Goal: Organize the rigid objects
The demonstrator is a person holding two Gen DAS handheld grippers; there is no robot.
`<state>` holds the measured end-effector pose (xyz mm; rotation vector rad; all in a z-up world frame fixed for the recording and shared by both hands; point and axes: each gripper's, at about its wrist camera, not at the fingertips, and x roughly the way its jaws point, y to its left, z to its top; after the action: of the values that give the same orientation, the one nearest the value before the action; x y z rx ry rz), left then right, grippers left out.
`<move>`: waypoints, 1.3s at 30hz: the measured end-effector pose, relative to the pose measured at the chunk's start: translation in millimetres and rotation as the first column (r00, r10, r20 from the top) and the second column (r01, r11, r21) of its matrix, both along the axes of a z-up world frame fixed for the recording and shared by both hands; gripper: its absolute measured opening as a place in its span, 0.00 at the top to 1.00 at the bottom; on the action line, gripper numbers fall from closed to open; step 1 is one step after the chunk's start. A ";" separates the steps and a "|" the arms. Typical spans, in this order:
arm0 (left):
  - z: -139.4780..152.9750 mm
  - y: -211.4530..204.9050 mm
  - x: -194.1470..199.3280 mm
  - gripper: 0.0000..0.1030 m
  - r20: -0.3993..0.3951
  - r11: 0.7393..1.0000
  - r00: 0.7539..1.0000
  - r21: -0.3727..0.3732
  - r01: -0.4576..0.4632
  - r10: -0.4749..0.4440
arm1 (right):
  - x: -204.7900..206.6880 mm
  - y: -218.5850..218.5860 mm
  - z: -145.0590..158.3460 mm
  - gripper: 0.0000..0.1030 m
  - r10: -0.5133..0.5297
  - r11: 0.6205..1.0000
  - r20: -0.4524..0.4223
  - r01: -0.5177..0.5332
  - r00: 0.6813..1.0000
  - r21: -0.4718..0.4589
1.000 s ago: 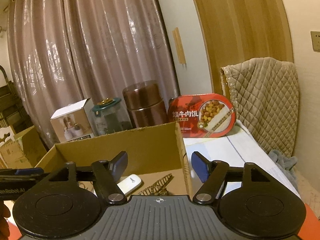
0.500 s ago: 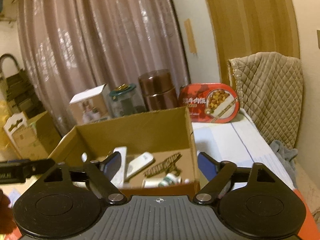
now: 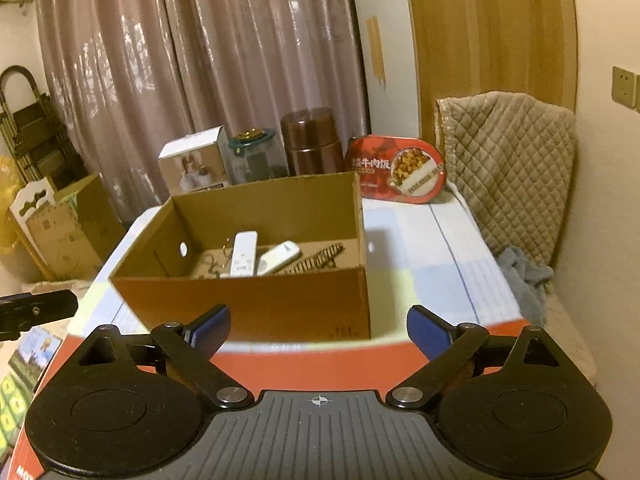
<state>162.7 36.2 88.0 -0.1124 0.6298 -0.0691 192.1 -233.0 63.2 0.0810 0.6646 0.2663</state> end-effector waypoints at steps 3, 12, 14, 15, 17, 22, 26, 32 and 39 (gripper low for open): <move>8.7 -3.5 -27.7 0.02 0.004 1.000 1.000 -0.006 0.009 -0.009 | -26.0 -1.8 8.8 0.11 0.015 1.000 -0.012 -0.015 1.000 0.005; 22.3 -11.6 -105.5 0.02 0.010 0.999 1.000 -0.037 -0.004 0.004 | -98.4 -2.2 22.7 0.11 0.038 0.997 -0.029 -0.040 0.999 -0.070; 22.5 -14.4 -119.3 0.02 0.006 0.999 1.000 -0.041 -0.003 0.004 | -112.0 -4.7 21.6 0.11 0.041 0.996 -0.042 -0.044 0.998 -0.075; 22.2 -16.2 -125.5 0.02 0.003 0.999 1.000 -0.038 -0.002 0.002 | -116.9 -5.3 20.7 0.11 0.041 0.996 -0.046 -0.045 0.998 -0.076; 21.8 -19.1 -135.4 0.02 -0.004 1.000 1.000 -0.026 -0.002 0.002 | -128.7 -8.7 19.0 0.11 0.034 0.997 -0.054 -0.038 0.998 -0.073; 19.0 -23.8 -152.8 0.02 -0.017 1.000 1.000 -0.001 -0.018 0.018 | -150.1 -15.7 12.7 0.11 0.027 0.997 -0.078 -0.032 0.997 -0.065; 11.9 -22.0 -160.1 0.01 -0.035 1.000 0.999 -0.008 -0.030 0.030 | -159.6 -19.0 11.6 0.11 0.005 0.998 -0.074 -0.010 0.997 -0.061; 4.8 -21.8 -163.1 0.01 -0.052 0.999 0.998 0.014 -0.039 0.040 | -163.5 -17.0 15.1 0.11 0.009 0.999 -0.073 -0.013 0.997 -0.051; -0.8 -19.7 -161.9 0.01 -0.061 0.998 0.997 0.031 -0.045 0.047 | -163.6 -6.4 13.7 0.11 0.036 0.998 -0.079 -0.040 0.996 -0.057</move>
<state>0.8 16.5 87.3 -0.1003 0.6893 -0.0118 28.5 -239.4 76.9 0.0230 0.7515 0.2816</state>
